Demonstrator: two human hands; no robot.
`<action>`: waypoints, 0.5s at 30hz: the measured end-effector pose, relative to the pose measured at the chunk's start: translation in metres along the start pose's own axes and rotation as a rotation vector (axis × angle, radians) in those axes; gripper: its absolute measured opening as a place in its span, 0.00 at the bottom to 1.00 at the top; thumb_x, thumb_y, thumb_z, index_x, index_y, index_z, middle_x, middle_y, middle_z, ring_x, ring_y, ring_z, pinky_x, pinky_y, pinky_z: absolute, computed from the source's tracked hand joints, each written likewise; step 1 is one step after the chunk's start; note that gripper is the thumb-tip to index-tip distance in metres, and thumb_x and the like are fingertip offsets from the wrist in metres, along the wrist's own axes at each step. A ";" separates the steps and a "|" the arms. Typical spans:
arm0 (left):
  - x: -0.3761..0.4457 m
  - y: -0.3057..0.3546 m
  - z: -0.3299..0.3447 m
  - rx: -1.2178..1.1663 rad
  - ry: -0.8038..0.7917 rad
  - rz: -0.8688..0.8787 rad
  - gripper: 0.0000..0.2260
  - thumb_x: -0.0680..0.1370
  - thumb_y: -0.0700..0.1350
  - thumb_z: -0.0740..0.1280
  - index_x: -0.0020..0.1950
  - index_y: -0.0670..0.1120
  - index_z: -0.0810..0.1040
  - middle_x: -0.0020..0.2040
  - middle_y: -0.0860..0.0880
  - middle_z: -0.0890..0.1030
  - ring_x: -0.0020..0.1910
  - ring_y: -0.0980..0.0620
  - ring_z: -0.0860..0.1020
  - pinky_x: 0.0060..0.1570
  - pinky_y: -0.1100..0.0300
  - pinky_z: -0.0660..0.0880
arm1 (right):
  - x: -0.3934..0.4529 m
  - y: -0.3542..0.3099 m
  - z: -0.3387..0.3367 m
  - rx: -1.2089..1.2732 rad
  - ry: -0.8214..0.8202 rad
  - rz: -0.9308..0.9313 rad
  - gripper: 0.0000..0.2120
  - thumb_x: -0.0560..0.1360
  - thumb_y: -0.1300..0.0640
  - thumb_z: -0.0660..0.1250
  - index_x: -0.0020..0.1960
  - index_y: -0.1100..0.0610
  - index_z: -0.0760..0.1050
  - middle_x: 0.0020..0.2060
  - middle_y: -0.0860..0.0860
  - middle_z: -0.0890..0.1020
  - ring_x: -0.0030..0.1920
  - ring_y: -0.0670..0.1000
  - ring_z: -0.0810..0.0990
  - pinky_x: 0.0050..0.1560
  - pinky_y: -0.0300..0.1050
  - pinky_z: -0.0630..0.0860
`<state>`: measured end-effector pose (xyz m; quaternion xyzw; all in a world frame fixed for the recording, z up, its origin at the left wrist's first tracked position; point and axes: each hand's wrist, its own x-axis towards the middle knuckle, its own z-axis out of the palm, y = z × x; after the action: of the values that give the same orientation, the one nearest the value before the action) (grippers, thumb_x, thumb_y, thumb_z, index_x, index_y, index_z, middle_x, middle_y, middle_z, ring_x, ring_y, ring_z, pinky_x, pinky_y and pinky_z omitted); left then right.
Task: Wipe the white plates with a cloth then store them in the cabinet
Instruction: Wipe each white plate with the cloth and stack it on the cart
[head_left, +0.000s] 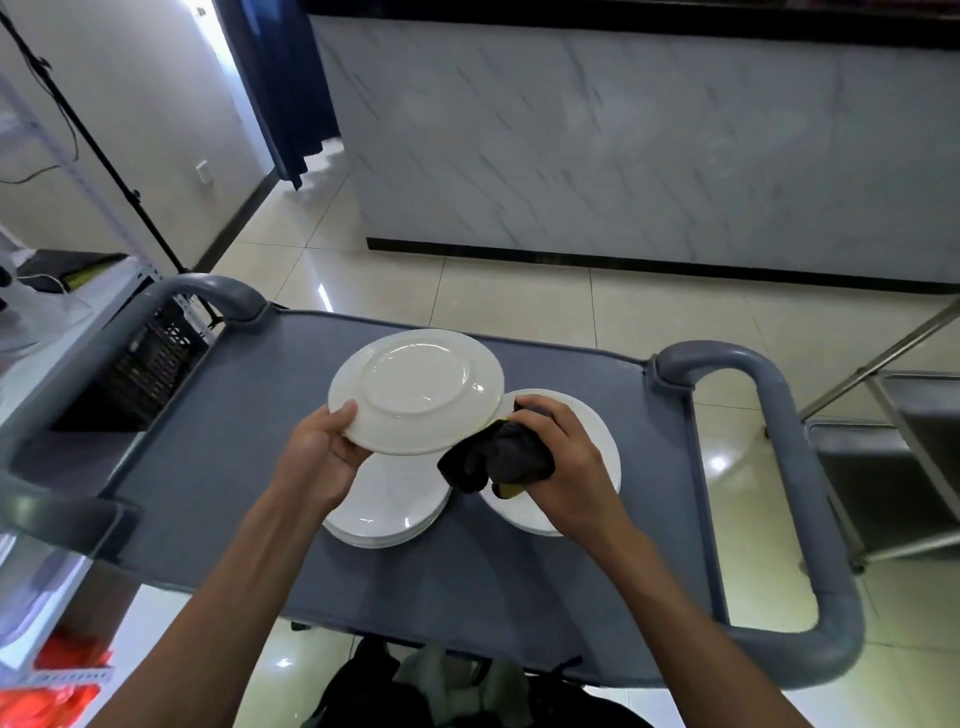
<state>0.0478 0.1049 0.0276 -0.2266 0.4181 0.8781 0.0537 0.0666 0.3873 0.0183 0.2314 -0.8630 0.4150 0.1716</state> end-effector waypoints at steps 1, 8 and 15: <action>0.000 0.001 0.000 0.019 -0.004 0.031 0.12 0.82 0.36 0.59 0.63 0.40 0.77 0.56 0.44 0.85 0.52 0.47 0.85 0.47 0.54 0.83 | 0.001 -0.003 -0.002 0.014 -0.002 0.016 0.26 0.65 0.71 0.77 0.62 0.62 0.78 0.64 0.56 0.77 0.64 0.55 0.76 0.65 0.48 0.74; -0.010 -0.005 0.006 0.243 0.111 0.121 0.10 0.80 0.34 0.63 0.58 0.43 0.79 0.50 0.44 0.83 0.45 0.43 0.80 0.37 0.50 0.82 | 0.027 -0.029 -0.003 0.196 -0.031 0.127 0.31 0.66 0.65 0.78 0.67 0.56 0.75 0.67 0.48 0.72 0.66 0.40 0.72 0.66 0.32 0.67; -0.028 -0.023 0.011 0.304 -0.026 0.141 0.11 0.80 0.36 0.63 0.59 0.43 0.80 0.47 0.45 0.85 0.41 0.47 0.83 0.35 0.50 0.81 | 0.055 -0.036 0.026 0.177 -0.175 0.315 0.34 0.71 0.58 0.77 0.73 0.57 0.69 0.69 0.50 0.69 0.68 0.48 0.70 0.72 0.42 0.66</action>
<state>0.0759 0.1308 0.0296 -0.1746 0.5604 0.8090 0.0310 0.0381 0.3328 0.0527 0.1431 -0.8604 0.4890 0.0080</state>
